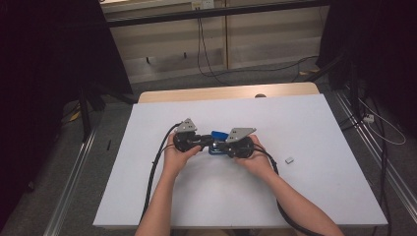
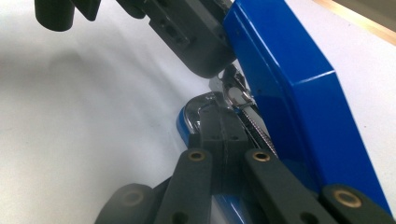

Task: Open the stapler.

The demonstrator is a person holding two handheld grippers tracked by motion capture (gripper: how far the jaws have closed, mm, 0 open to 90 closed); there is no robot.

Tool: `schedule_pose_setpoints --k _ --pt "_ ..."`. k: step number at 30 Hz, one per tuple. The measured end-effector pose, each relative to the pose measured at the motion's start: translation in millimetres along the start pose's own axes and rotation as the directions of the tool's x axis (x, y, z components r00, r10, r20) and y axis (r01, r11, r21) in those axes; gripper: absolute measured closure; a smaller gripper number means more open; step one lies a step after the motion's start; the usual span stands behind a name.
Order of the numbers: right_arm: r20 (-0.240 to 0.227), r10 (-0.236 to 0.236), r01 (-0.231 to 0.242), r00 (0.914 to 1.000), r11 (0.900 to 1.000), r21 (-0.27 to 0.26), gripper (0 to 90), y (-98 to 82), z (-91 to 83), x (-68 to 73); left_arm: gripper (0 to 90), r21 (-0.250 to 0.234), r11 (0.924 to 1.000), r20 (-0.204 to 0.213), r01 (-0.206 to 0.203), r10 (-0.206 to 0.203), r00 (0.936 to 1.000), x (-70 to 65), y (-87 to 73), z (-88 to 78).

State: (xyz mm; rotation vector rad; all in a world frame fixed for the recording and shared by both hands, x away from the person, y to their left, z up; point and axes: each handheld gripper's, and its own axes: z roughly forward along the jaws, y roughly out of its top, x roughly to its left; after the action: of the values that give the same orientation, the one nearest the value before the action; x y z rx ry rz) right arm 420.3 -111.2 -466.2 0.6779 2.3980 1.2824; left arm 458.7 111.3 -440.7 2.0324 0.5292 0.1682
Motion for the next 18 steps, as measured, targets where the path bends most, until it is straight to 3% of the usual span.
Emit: schedule_pose_setpoints --k 11,18 --pt "0.007 0.009 -0.009 0.9999 1.000 0.002 90.0 0.3 -0.2 0.6 78.9 -0.052 0.9983 0.023 -0.028 0.029 0.9993 -3.6 11.1 -0.7" --pt "0.020 0.010 -0.011 0.9997 1.000 0.019 90.0 2.4 -1.2 2.9 81.5 -0.041 0.9986 0.030 -0.033 0.034 0.9990 -5.5 12.5 2.7"
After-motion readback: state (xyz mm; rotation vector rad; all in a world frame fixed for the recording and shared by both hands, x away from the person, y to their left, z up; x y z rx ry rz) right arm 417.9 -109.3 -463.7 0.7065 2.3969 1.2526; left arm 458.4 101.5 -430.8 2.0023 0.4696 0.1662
